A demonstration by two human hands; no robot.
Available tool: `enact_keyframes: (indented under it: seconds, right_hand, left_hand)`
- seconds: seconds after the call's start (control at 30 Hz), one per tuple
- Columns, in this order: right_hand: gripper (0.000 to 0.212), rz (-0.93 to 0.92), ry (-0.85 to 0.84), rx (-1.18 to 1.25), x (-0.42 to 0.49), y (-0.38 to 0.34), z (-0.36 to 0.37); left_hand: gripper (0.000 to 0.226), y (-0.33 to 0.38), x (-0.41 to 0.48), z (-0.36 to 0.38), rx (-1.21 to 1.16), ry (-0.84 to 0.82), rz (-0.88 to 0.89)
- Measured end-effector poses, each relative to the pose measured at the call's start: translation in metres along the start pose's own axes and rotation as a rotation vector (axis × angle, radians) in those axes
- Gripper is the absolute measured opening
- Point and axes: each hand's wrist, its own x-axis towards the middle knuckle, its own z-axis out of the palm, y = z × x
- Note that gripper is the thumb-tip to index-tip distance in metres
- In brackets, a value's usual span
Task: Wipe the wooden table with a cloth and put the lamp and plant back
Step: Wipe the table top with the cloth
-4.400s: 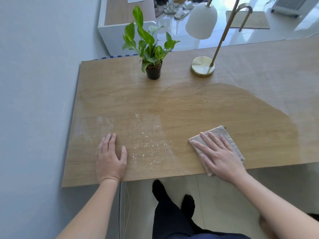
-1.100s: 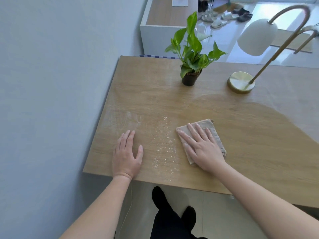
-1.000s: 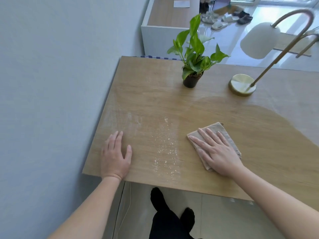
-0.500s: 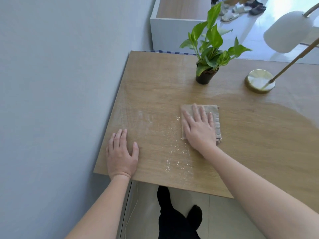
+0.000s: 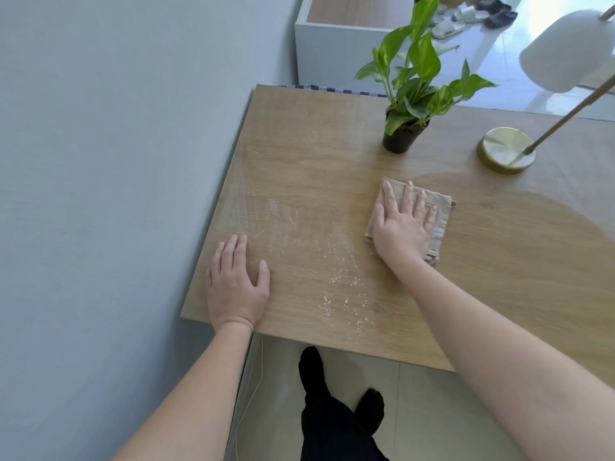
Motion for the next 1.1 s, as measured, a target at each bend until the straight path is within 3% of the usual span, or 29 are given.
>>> enact_keyframes:
  seconds: [0.1, 0.27, 0.37, 0.5, 0.63, 0.7, 0.9, 1.1]
  right_hand:
    - [0.060, 0.004, -0.015, 0.019, -0.012, -0.032, 0.014]
    - [0.055, -0.460, -0.093, -0.047, -0.069, 0.004, 0.021]
    - [0.053, -0.621, -0.146, -0.117, -0.071, 0.059, 0.002]
    - [0.053, -0.468, -0.067, -0.119, -0.035, 0.074, -0.015]
    - [0.058, -0.095, -0.014, -0.012, -0.020, 0.008, 0.006]
    - [0.060, -0.036, -0.026, 0.001, -0.026, -0.026, 0.018]
    - [0.058, -0.299, -0.073, 0.048, -0.105, -0.070, 0.056]
    - [0.055, -0.520, -0.135, -0.050, -0.172, 0.011, 0.054]
  left_hand:
    - [0.070, -0.001, -0.001, 0.001, 0.003, 0.003, -0.001]
    - [0.066, 0.000, -0.003, 0.000, 0.007, 0.011, 0.000]
    - [0.065, 0.001, -0.003, 0.000, 0.005, 0.008, -0.001]
    - [0.069, 0.002, -0.002, -0.001, -0.006, 0.015, -0.001]
    - [0.065, 0.000, -0.003, 0.000, -0.009, 0.015, -0.006]
    - [0.064, 0.000, -0.004, 0.001, -0.007, 0.017, -0.012]
    - [0.065, 0.000, -0.003, 0.001, -0.002, 0.025, -0.010]
    - [0.063, 0.001, -0.005, -0.002, -0.002, 0.018, -0.017]
